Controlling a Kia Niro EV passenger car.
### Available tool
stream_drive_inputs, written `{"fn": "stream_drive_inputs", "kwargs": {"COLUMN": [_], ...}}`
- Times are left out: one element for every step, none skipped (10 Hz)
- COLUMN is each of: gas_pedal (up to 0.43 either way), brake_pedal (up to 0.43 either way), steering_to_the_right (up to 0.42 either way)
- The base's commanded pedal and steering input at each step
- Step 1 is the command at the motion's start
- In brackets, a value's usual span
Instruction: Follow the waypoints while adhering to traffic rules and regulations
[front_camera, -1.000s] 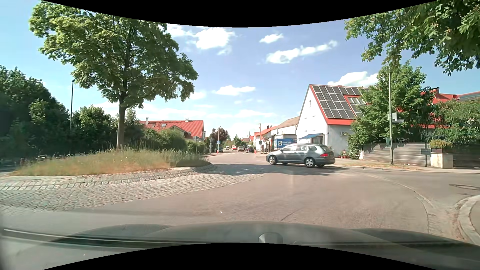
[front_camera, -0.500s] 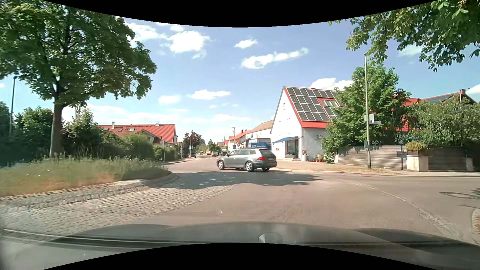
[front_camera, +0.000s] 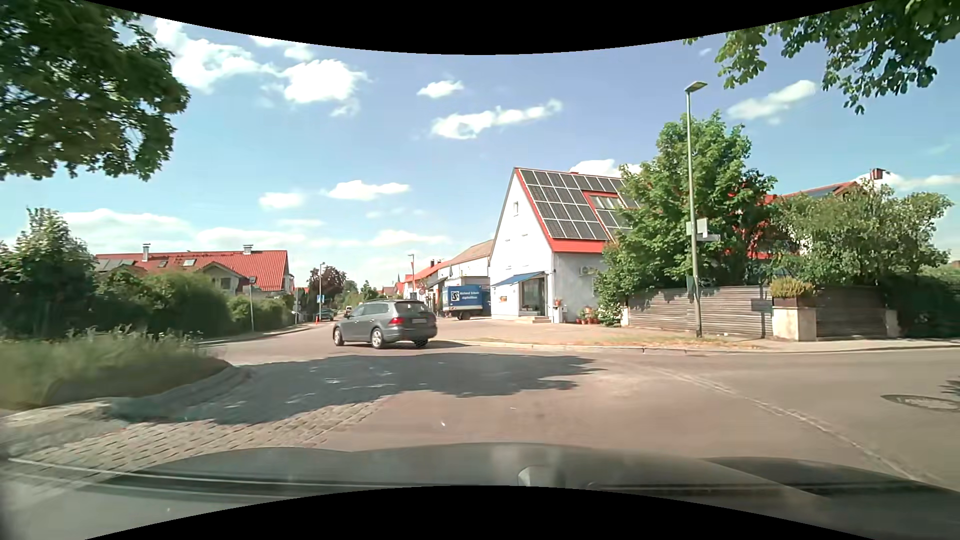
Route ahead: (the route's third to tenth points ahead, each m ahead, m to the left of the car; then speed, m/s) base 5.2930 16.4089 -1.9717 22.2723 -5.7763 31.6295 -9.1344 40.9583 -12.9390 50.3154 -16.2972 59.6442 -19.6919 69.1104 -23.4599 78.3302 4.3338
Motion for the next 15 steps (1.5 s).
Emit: {"fn": "stream_drive_inputs", "kwargs": {"gas_pedal": [0.13,0.13,0.13,0.13,0.13,0.118,0.118,0.118,0.118,0.118,0.118,0.118,0.118,0.118,0.118], "brake_pedal": [0.006,0.006,0.006,0.006,0.006,0.006,0.006,0.006,0.006,0.006,0.006,0.006,0.006,0.006,0.006], "steering_to_the_right": [0.13,0.079,0.029,-0.016,-0.065,-0.1,-0.142,-0.183,-0.216,-0.245,-0.261,-0.281,-0.296,-0.307,-0.326]}}
